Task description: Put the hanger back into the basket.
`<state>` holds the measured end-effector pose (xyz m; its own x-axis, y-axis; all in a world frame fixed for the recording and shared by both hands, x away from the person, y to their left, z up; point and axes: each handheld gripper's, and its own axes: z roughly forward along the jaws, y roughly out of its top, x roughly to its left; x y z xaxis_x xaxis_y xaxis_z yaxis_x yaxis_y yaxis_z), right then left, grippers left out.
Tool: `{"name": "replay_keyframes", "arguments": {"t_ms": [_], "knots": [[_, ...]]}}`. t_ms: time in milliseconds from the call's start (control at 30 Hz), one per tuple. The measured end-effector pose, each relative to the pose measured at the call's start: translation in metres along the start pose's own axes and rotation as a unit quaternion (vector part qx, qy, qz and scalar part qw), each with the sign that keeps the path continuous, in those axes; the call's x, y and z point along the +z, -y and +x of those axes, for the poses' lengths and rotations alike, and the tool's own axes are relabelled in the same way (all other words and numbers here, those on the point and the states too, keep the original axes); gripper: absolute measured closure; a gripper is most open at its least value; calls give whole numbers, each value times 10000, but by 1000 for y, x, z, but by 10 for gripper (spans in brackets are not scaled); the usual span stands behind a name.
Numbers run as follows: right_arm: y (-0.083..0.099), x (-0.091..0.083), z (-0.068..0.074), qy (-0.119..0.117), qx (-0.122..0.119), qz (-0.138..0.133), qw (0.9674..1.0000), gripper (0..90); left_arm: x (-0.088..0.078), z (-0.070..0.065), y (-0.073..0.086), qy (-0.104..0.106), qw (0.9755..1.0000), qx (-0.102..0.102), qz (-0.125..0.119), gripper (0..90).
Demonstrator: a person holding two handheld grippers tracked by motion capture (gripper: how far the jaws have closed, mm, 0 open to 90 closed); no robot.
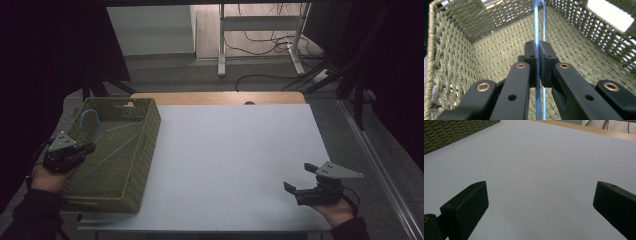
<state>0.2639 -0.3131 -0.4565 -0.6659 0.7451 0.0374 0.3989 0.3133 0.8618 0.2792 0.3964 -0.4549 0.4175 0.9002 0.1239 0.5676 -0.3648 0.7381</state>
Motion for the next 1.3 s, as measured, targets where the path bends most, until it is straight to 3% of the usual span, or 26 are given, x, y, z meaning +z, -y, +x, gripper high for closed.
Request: {"name": "replay_keyframes", "arguments": {"t_ms": [100, 167, 233, 267, 400, 500, 533, 633, 767, 800, 900, 933, 1067, 1167, 1300], "knots": [[0, 0, 0, -7, 0, -2, 10000, 0, 2, 2, -2, -298, 9990, -266, 186, 844], [0, -1, 0, -18, 1, -5, 10000, 0, 3, 5, -4, -608, 9964, -484, 343, 738], [0, -1, 0, -35, 7, -15, 10000, 0, 2, 7, -6, -931, 9917, -781, 414, 544], [0, -1, 0, -42, 0, -18, 10000, 0, 0, 8, -6, -1072, 9892, -926, 377, 474], [-1, -1, 1, -43, 7, -37, 10000, 0, -12, 6, -6, -1144, 9876, -1069, -121, 341], [-1, -1, 1, -28, 35, -54, 10000, 0, -24, 2, -9, -905, 9873, -1207, -490, 184], [-1, -1, 0, -24, 43, -58, 10000, 0, -30, -1, -11, -699, 9877, -1218, -681, 144], [-2, -1, 0, -26, 70, -98, 9999, 0, -45, -15, -16, -469, 9862, -1159, -1087, 31], [-2, -3, -1, 119, 189, -231, 9995, 0, -61, -40, -22, -297, 9810, -1185, -1508, 0], [-2, -4, -1, 162, 204, -246, 9994, 0, -64, -48, -23, -175, 9793, -1219, -1605, 0], [-3, -7, -3, 298, 263, -309, 9987, 0, -66, -64, -25, -118, 9758, -1334, -1728, 0], [-3, -8, -3, 332, 287, -341, 9985, 0, -66, -68, -25, 18, 9738, -1410, -1785, 0], [-4, -10, -5, 590, 381, -418, 9967, 0, -64, -83, -22, 146, 9661, -1668, -1967, 2], [-4, -11, -4, 864, 487, -494, 9938, 0, -60, -94, -22, 182, 9659, -1693, -1948, 4], [-3, -14, -2, 1218, 564, -595, 9892, 0, -51, -105, -21, 216, 9679, -1660, -1875, 3]]}}
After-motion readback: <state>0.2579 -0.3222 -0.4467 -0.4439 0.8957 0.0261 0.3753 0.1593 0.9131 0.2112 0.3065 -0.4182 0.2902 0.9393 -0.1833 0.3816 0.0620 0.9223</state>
